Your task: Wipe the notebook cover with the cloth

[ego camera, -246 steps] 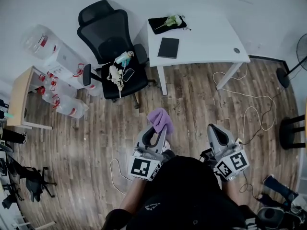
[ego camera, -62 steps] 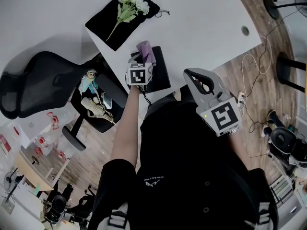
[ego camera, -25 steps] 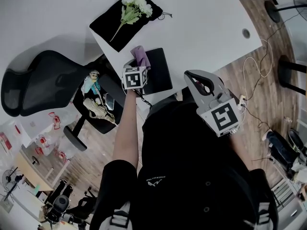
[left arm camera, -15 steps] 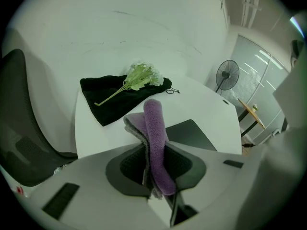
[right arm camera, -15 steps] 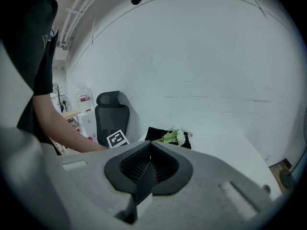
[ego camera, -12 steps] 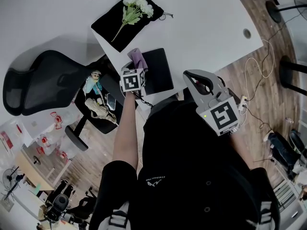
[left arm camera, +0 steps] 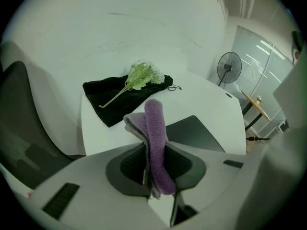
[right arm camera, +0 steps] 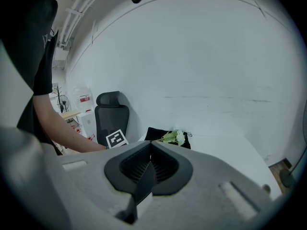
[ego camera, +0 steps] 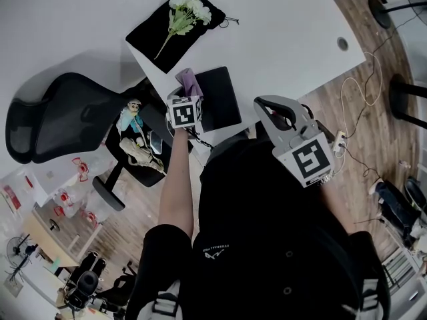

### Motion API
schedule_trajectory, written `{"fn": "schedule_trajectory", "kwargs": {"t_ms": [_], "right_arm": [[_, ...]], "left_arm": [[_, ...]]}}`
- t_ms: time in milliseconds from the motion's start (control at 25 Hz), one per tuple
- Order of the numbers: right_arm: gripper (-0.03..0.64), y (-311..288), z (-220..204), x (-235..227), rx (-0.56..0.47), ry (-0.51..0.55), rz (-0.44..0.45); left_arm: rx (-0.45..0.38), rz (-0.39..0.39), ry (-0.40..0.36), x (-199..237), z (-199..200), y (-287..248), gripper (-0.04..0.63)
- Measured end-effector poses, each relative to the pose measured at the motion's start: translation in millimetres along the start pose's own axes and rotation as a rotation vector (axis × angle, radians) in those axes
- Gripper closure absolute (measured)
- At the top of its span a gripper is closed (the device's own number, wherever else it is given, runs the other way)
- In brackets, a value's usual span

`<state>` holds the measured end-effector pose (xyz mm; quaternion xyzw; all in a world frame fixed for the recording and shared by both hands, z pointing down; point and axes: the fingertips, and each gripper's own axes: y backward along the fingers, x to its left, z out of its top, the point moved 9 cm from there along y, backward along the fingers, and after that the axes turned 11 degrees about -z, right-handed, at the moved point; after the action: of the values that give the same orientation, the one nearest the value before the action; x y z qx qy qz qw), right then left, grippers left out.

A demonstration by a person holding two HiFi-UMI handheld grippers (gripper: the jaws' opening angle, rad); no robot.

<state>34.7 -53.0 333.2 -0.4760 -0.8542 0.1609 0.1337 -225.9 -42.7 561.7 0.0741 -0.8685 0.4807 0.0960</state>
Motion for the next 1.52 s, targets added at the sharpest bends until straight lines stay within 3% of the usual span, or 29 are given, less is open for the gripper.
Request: {"fn": "schedule_trajectory", "kwargs": {"t_ms": [240,600,1040,1520], "right_arm": [[0.612,0,-2,-1,-0.007,-0.012,-0.006],[0.611,-1,-2,-1,-0.006,-0.010,-0.007],[0.612,0,-5,-2,0.001,-0.020,-0.021],[0.611,3,-8,-1,0.019,-0.023,-0.029]], "left_arm": [[-0.006,-0.014,-0.017,-6,2,10,0.511],[-0.048,-0.136,-0.032,-38,5,25,0.511],[0.043,-0.297,-0.116,-92,4,-4,0.509],[0.087,-0.340,-0.065,-101,-5,-26,0.510]]}}
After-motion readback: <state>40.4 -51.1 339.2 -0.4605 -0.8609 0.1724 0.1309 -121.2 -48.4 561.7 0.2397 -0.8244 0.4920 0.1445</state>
